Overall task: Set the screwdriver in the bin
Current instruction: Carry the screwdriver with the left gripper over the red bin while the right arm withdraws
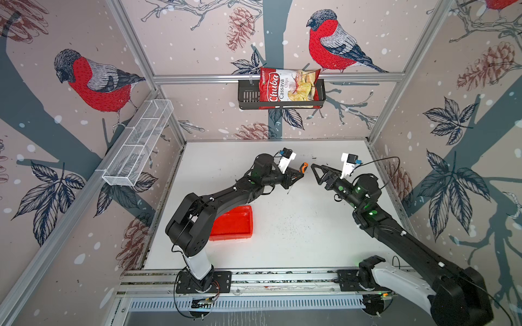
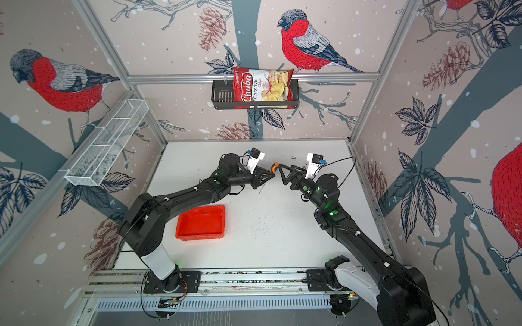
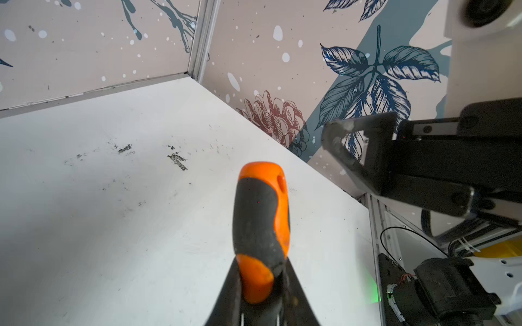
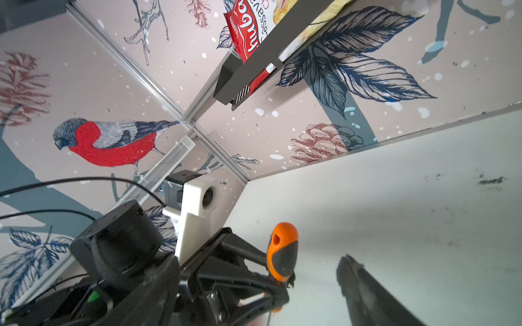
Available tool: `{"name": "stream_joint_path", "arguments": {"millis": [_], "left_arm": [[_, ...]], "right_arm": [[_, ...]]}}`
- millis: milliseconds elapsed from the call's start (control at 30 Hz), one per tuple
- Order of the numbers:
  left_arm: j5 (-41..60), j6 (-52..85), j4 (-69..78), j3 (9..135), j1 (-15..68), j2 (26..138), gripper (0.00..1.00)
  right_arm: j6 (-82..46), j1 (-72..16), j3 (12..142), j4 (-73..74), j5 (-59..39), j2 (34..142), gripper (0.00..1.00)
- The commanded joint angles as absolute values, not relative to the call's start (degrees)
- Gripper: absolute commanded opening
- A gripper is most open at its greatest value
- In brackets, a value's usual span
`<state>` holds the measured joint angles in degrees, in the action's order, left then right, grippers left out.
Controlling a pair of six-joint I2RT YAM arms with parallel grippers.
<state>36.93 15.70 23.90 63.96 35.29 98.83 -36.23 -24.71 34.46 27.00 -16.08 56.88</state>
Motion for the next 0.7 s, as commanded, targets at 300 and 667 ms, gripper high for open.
{"name": "stream_joint_path", "arguments": {"millis": [300,667], "left_arm": [[28.88,-14.24,3.51,61.64,30.93,88.28,0.0],[13.6,-34.92,-12.25,55.87,30.72,77.3,0.0]], "right_arm": [[-21.37,-25.44,36.74,18.35,-18.9,56.73,0.95],[-1.64,-32.91,39.34,7.48,-21.25,58.33,1.0]]}}
